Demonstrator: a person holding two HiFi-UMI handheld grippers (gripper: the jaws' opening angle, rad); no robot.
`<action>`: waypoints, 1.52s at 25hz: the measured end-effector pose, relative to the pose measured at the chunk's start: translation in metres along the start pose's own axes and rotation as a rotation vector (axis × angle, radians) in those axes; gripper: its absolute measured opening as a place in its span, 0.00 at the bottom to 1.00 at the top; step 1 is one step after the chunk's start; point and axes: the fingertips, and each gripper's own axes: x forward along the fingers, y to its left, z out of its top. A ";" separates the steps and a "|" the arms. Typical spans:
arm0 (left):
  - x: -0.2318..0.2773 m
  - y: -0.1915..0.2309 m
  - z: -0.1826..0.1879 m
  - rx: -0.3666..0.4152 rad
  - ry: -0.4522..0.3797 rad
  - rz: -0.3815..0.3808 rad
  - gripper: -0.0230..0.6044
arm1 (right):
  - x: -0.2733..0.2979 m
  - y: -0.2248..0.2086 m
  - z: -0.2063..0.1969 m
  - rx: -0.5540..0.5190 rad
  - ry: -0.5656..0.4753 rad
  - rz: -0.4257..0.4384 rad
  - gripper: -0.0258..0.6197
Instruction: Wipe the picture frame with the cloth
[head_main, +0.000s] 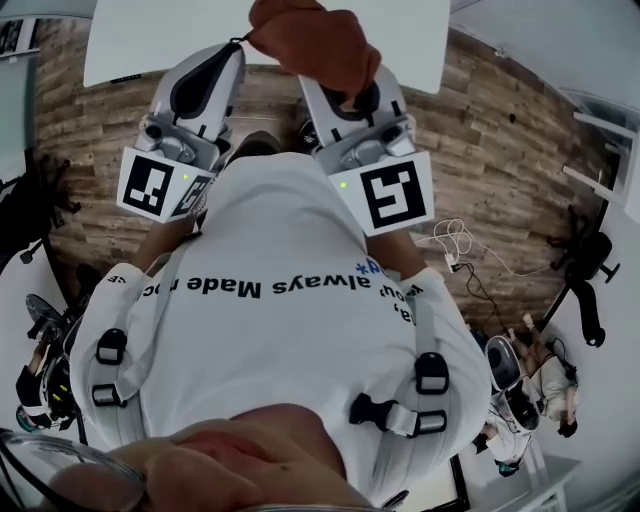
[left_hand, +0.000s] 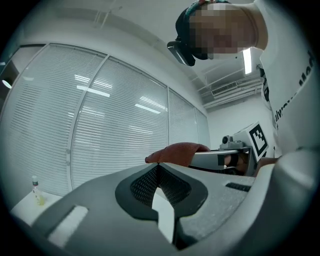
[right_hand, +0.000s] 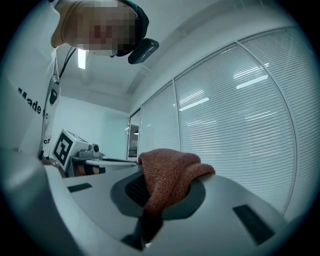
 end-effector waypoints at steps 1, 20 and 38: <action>0.004 0.003 -0.001 -0.003 0.005 0.007 0.04 | 0.003 -0.004 -0.002 0.005 0.002 0.003 0.07; 0.076 0.121 -0.011 -0.033 0.006 -0.001 0.04 | 0.132 -0.066 -0.017 -0.001 0.041 0.002 0.07; 0.118 0.247 -0.018 -0.066 0.003 -0.086 0.04 | 0.256 -0.096 -0.028 -0.015 0.092 -0.083 0.07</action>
